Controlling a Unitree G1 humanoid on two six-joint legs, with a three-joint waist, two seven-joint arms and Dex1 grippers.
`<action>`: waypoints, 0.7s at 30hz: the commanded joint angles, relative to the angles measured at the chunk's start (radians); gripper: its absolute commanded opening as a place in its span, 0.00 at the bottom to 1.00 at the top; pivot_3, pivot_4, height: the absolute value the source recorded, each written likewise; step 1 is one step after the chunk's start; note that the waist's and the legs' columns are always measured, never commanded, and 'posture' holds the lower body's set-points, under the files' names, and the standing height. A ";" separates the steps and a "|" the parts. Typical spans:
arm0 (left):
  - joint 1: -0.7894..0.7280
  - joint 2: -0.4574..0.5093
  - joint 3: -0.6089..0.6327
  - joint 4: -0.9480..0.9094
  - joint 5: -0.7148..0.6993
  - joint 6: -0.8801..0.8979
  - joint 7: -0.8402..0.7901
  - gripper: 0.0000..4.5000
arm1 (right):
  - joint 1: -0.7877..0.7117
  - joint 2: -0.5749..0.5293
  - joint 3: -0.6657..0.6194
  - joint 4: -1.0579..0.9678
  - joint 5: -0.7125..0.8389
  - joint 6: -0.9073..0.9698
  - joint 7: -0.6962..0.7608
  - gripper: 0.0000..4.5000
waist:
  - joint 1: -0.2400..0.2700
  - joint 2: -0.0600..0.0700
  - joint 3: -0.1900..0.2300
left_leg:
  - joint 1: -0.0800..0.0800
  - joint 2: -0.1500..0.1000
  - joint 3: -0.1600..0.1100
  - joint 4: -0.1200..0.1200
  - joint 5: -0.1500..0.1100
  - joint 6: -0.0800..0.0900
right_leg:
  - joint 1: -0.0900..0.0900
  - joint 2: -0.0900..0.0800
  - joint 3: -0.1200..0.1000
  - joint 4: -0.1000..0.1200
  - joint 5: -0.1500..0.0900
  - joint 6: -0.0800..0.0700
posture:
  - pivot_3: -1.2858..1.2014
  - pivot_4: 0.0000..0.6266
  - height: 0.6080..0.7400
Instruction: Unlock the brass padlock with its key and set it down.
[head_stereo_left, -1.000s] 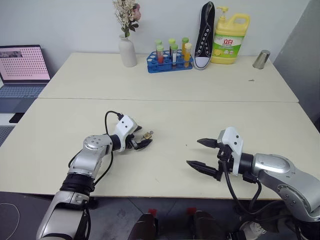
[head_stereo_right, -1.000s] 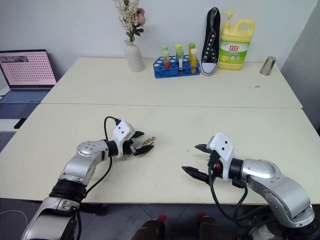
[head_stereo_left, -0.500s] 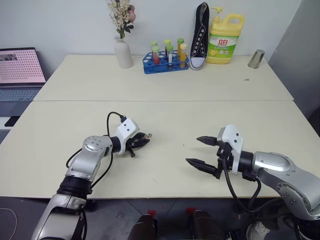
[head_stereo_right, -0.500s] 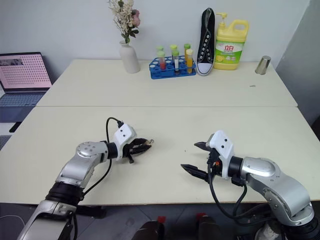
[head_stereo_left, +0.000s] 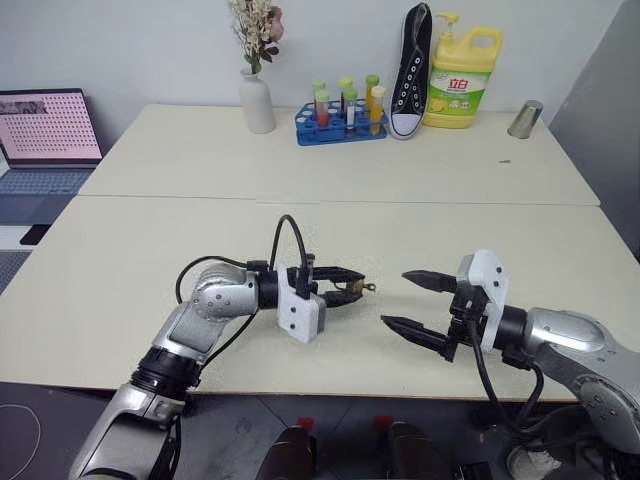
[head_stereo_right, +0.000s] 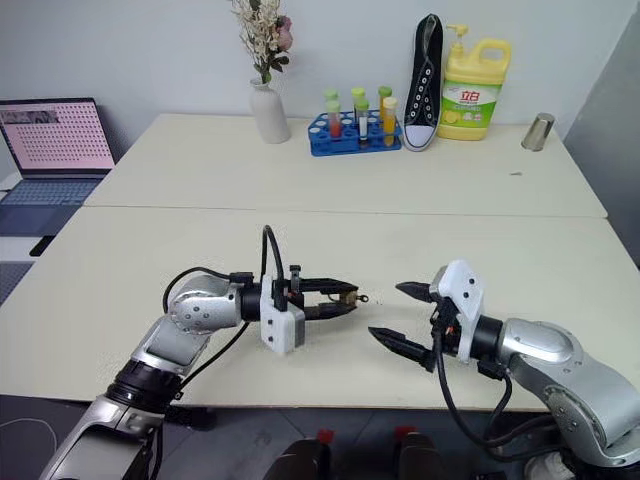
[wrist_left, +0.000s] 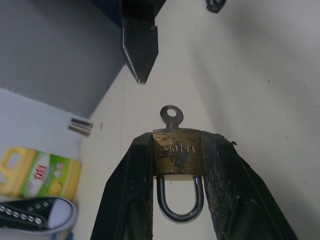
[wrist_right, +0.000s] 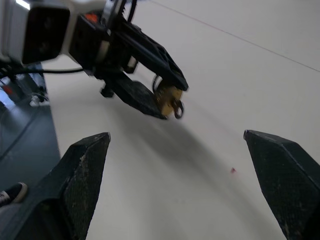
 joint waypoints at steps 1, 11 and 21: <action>-0.021 -0.012 0.003 0.009 0.039 -0.143 0.082 0.22 | -0.049 0.032 -0.005 -0.017 0.073 0.027 -0.033 1.00 | 0.000 0.000 0.000 | 0.000 0.000 0.000 0.000 0.000 0.000 | 0.000 0.000 0.000 0.000 0.000 0.000 | 0.52 0.24 1.00; -0.031 -0.010 -0.002 0.017 0.066 -0.201 0.175 0.22 | -0.093 0.067 0.008 0.047 0.138 0.085 -0.062 1.00 | 0.000 0.000 0.000 | 0.000 -0.001 -0.001 0.000 0.000 0.000 | 0.000 0.000 -0.001 0.001 0.000 0.000 | 0.52 0.24 1.00; -0.039 0.004 -0.018 0.022 0.080 -0.207 0.202 0.22 | -0.105 0.083 -0.011 0.074 0.201 0.105 -0.077 0.70 | -0.003 0.000 0.000 | 0.000 -0.001 -0.001 0.000 0.000 0.000 | 0.000 0.003 -0.001 0.001 0.000 0.000 | 0.52 0.24 1.00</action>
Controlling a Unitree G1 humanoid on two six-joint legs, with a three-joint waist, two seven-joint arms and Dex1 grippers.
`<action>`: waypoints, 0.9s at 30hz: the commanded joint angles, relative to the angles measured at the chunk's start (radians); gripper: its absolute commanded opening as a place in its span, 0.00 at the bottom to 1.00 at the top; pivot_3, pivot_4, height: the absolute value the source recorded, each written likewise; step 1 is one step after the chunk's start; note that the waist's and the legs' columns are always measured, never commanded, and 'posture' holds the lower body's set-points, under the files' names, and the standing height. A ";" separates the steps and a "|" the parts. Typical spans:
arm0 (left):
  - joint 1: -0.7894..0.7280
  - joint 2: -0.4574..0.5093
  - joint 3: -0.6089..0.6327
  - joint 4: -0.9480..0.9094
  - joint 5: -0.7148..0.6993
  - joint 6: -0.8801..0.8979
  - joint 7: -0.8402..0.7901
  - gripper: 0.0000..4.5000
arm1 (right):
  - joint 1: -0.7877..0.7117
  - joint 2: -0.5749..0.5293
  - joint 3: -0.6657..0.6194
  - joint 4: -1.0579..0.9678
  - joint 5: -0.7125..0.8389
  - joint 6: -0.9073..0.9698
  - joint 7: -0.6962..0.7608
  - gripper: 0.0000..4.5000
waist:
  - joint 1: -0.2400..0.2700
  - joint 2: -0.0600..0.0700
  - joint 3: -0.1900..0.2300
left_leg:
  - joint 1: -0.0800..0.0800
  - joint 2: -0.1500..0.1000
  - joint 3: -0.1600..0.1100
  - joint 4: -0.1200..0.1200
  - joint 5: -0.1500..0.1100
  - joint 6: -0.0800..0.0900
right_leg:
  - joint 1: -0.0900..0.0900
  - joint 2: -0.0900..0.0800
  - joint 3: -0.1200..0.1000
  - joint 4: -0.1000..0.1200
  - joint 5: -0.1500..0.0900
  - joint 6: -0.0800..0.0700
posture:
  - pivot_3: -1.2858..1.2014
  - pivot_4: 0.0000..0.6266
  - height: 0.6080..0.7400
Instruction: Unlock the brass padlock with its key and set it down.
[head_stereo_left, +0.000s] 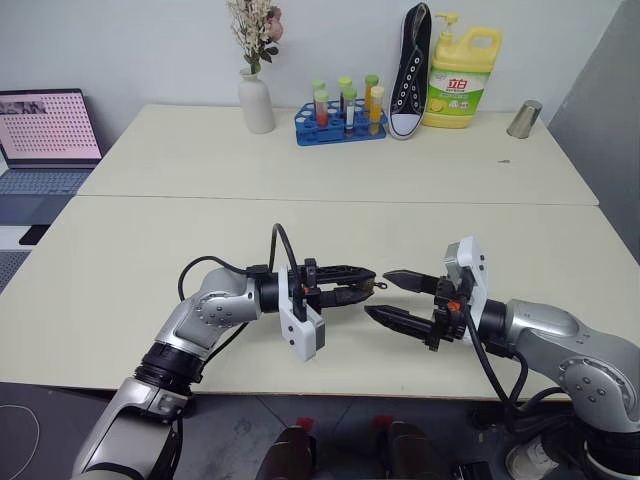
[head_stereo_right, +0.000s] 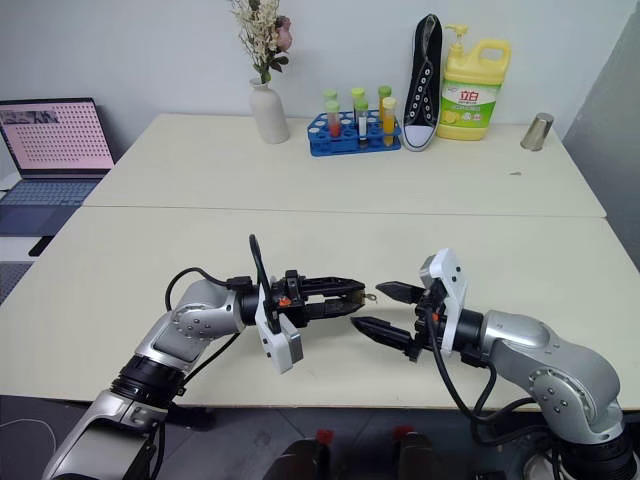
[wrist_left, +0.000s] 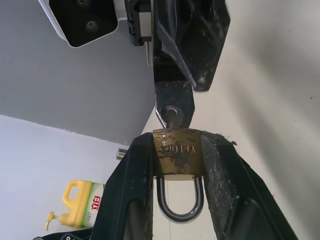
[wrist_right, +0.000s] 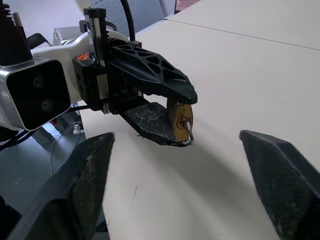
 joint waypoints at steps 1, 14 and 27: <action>-0.020 0.009 -0.010 -0.011 -0.006 -0.021 0.022 0.22 | -0.021 0.003 -0.029 -0.010 0.054 0.006 -0.006 0.63 | -0.001 0.000 0.000 | 0.000 0.000 0.000 0.000 0.000 0.000 | 0.000 0.000 0.000 0.000 0.000 0.000 | 0.52 0.24 1.00; -0.020 0.024 -0.021 -0.009 -0.013 -0.018 0.037 0.22 | -0.044 -0.025 -0.025 -0.002 0.105 0.024 -0.004 0.03 | -0.015 0.000 0.000 | 0.000 0.000 0.000 0.000 0.000 0.000 | 0.000 0.001 0.000 0.000 0.000 0.000 | 0.52 0.24 1.00; -0.019 0.029 -0.025 -0.017 -0.026 -0.013 0.038 0.22 | -0.045 -0.030 -0.027 0.017 0.088 -0.002 -0.001 0.19 | -0.016 0.000 0.000 | 0.000 0.000 0.000 0.000 0.000 0.000 | 0.000 0.001 0.000 0.001 0.000 0.000 | 0.52 0.24 1.00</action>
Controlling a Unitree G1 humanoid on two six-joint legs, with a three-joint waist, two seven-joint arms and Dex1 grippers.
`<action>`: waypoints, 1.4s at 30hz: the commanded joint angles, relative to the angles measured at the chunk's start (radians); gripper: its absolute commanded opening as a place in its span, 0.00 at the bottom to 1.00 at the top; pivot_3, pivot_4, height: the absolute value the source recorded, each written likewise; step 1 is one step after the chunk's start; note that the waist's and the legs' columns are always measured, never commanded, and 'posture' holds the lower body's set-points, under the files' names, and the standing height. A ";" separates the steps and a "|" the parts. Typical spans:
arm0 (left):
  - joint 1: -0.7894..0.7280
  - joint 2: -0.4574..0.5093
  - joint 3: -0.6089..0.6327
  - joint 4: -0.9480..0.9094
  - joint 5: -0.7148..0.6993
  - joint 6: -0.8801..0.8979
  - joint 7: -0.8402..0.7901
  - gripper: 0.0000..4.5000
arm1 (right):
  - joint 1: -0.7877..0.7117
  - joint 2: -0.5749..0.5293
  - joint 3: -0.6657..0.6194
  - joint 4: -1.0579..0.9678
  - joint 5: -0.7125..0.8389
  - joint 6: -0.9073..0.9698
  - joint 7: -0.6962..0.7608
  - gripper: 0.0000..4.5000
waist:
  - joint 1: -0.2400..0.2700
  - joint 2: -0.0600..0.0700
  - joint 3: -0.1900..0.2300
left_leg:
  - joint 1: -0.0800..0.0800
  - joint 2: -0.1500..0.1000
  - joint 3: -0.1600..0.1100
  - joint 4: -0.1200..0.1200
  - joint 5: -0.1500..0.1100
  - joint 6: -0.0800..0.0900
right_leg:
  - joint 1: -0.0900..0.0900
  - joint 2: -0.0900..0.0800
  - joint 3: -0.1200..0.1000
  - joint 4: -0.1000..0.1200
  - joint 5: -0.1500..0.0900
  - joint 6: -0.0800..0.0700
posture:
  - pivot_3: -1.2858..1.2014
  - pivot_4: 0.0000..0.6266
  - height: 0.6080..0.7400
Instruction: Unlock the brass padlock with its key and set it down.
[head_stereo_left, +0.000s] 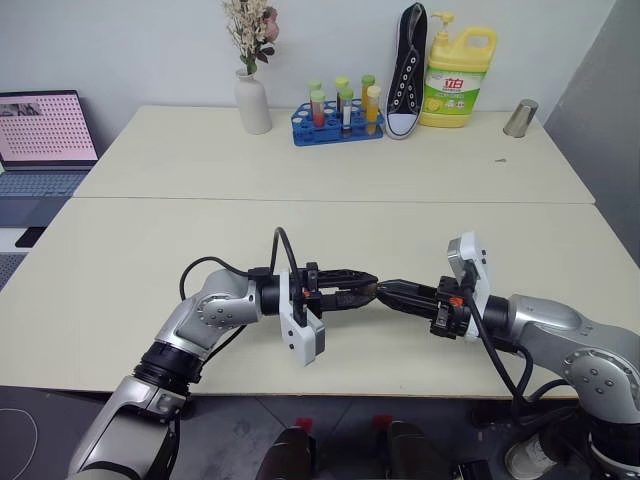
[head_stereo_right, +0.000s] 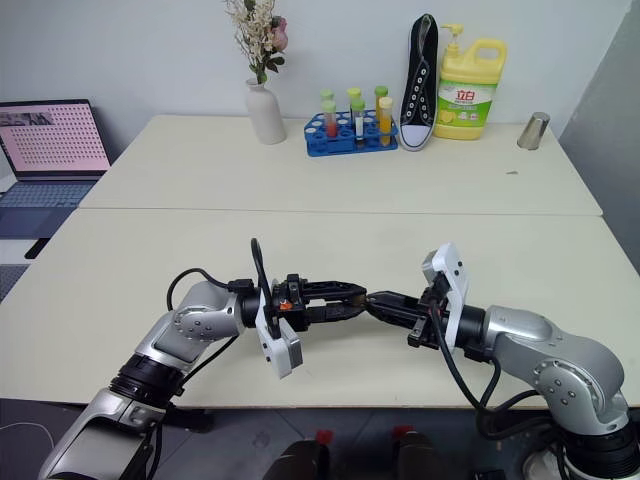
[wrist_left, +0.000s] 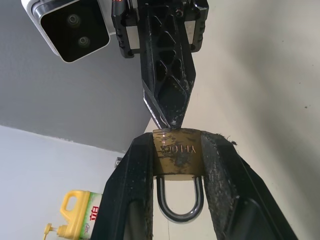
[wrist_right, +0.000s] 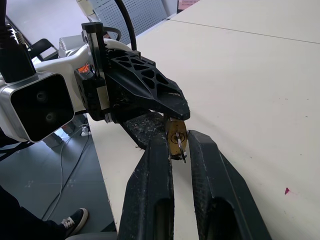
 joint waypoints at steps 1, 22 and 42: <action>-0.011 0.012 0.004 -0.021 -0.026 0.004 0.014 0.22 | -0.012 -0.006 -0.016 -0.013 0.009 -0.019 0.011 0.24 | 0.000 0.000 0.000 | 0.000 0.000 0.000 0.000 0.000 0.000 | 0.000 0.000 0.000 0.000 0.000 0.000 | 0.52 0.24 1.00; -0.004 0.008 -0.003 -0.029 -0.022 0.009 0.017 0.22 | -0.010 -0.019 -0.028 0.013 0.042 -0.009 0.022 0.00 | 0.000 0.000 0.000 | 0.000 0.000 0.000 0.000 0.000 0.000 | 0.000 0.000 0.000 0.000 0.000 0.000 | 0.52 0.24 1.00; -0.053 0.024 -0.028 0.047 0.076 -0.094 0.056 0.22 | -0.201 -0.075 -0.014 0.323 0.791 0.228 -0.388 0.00 | -0.002 0.000 0.000 | 0.000 0.000 0.000 0.000 0.000 0.000 | 0.000 0.000 0.000 0.000 0.001 -0.001 | 0.52 0.24 1.00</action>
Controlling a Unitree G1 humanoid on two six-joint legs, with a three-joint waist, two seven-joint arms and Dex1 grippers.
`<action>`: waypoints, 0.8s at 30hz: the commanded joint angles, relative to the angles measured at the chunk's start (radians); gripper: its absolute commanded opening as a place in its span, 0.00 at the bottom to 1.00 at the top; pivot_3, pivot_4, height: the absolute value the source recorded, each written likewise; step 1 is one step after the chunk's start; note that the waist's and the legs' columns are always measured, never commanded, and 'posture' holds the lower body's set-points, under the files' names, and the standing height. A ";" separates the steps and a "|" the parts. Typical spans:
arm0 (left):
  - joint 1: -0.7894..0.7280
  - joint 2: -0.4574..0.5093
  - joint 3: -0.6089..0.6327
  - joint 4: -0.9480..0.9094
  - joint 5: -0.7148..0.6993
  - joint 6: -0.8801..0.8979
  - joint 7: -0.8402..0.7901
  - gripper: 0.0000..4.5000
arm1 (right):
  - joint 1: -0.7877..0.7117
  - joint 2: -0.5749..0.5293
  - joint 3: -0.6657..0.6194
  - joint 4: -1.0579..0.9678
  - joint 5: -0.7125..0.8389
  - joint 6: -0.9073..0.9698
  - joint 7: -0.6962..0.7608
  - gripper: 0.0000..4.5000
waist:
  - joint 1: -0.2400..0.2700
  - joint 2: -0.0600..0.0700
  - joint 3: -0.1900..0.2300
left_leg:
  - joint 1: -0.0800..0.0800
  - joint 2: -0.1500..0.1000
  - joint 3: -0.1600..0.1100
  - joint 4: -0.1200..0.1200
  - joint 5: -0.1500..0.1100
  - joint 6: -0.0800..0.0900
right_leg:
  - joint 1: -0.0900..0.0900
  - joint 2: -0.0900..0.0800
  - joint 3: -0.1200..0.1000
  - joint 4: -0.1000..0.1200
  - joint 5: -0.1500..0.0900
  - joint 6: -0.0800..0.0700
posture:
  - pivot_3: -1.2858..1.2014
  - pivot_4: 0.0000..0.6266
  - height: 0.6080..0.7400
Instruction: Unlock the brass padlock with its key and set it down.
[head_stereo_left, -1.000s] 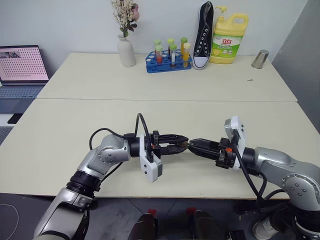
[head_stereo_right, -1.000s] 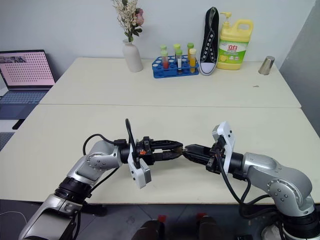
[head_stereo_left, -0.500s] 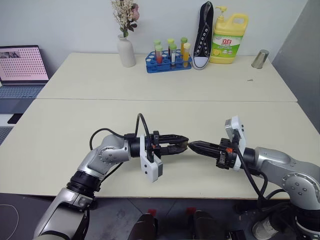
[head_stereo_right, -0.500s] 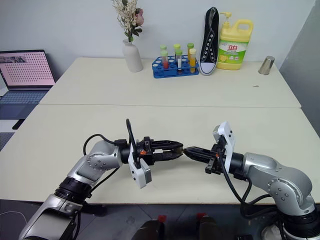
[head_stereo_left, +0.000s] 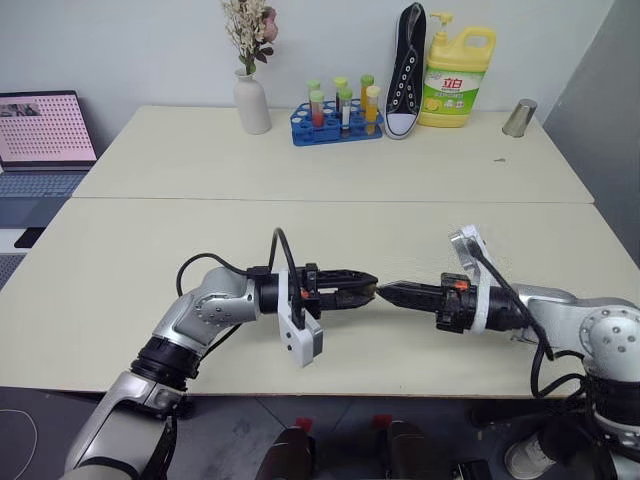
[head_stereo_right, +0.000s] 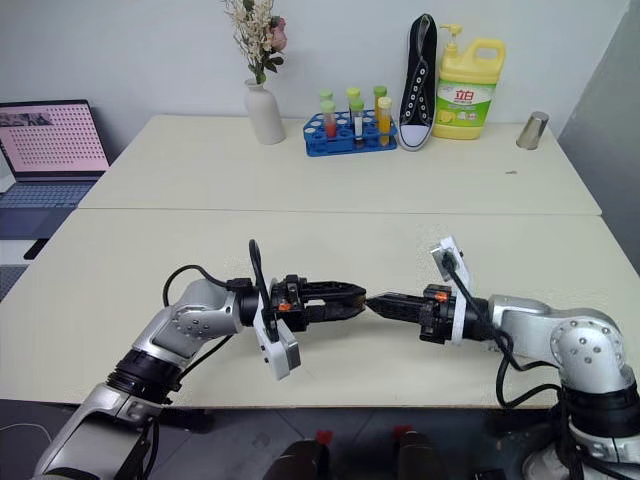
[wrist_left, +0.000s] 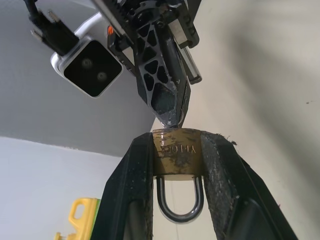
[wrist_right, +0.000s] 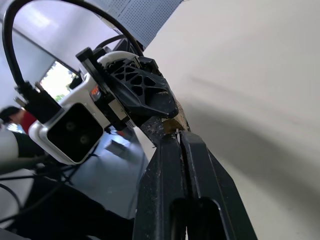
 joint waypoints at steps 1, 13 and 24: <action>-0.013 0.004 -0.019 0.013 0.033 -0.029 0.015 0.22 | -0.059 -0.019 0.018 0.028 0.190 -0.020 -0.096 0.00 | -0.001 0.000 0.000 | 0.000 0.000 0.000 0.000 0.000 0.000 | 0.000 0.000 0.000 0.000 0.000 0.000 | 0.52 0.24 1.00; -0.014 0.010 -0.025 0.019 0.051 -0.032 0.045 0.22 | -0.092 -0.042 0.092 0.037 0.304 -0.060 -0.206 0.00 | -0.001 0.000 0.000 | 0.000 0.001 0.000 0.000 0.000 0.000 | 0.000 0.000 0.000 0.000 0.000 0.000 | 0.52 0.24 1.00; -0.005 0.009 -0.032 -0.001 0.009 -0.007 0.041 0.22 | -0.099 -0.150 0.131 -0.196 -0.329 -0.170 0.205 0.53 | -0.001 0.000 0.000 | 0.000 0.000 -0.001 0.000 0.000 0.000 | 0.000 0.000 0.000 0.000 0.000 0.000 | 0.52 0.24 1.00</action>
